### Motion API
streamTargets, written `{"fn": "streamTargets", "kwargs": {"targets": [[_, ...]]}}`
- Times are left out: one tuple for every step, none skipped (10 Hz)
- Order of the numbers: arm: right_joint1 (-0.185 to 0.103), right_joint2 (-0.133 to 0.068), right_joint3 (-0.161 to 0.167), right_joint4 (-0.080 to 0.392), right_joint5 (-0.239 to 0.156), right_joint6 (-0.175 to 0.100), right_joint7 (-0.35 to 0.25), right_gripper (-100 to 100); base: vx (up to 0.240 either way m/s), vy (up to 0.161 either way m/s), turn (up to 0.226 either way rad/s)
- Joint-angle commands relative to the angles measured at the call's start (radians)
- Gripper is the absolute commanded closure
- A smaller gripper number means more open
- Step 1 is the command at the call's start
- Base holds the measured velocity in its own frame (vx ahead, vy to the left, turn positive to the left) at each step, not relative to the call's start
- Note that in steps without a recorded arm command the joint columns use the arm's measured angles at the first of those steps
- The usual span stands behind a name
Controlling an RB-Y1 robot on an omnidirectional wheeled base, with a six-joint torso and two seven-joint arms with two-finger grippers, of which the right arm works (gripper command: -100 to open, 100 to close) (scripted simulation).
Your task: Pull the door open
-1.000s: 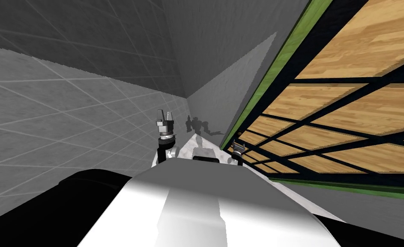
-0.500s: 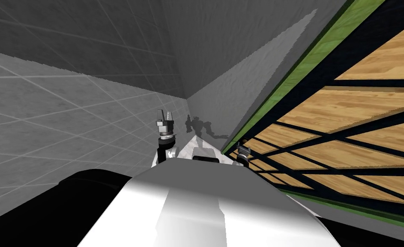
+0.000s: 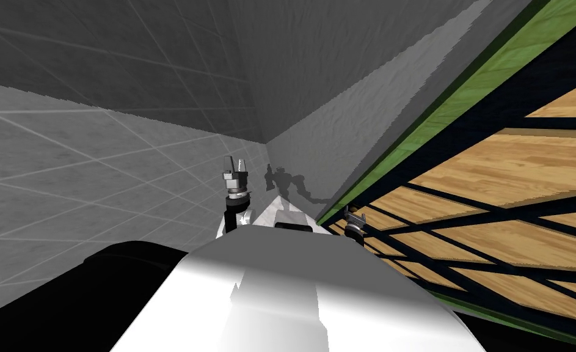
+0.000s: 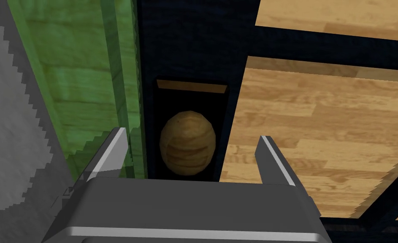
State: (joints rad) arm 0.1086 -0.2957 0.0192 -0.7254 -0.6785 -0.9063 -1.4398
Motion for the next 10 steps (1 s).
{"fn": "streamTargets", "kwargs": {"targets": [[0.000,0.000,0.000,0.000,0.000,0.000,0.000,-100,0.062,0.000,-0.028],[0.000,0.000,0.000,0.000,0.000,0.000,0.000,100,-0.030,0.017,0.022],[0.000,0.000,0.000,0.000,0.000,0.000,0.000,100,-0.029,0.001,-0.003],[0.000,0.000,0.000,0.000,0.000,0.000,0.000,100,-0.012,-0.004,0.010],[0.000,0.000,0.000,0.000,0.000,0.000,0.000,100,0.000,0.000,0.000],[0.000,0.000,0.000,0.000,0.000,0.000,0.000,100,0.000,0.000,0.000],[0.000,0.000,0.000,0.000,0.000,0.000,0.000,100,0.000,0.000,0.000],[0.004,-0.005,0.017,-0.008,0.009,0.000,-0.011,100,-0.111,0.003,0.049],[0.005,-0.007,0.021,-0.011,0.012,0.000,-0.014,100,-0.197,-0.011,0.063],[0.007,-0.012,0.032,-0.016,0.018,0.001,-0.022,100,-0.188,-0.003,0.056]]}}
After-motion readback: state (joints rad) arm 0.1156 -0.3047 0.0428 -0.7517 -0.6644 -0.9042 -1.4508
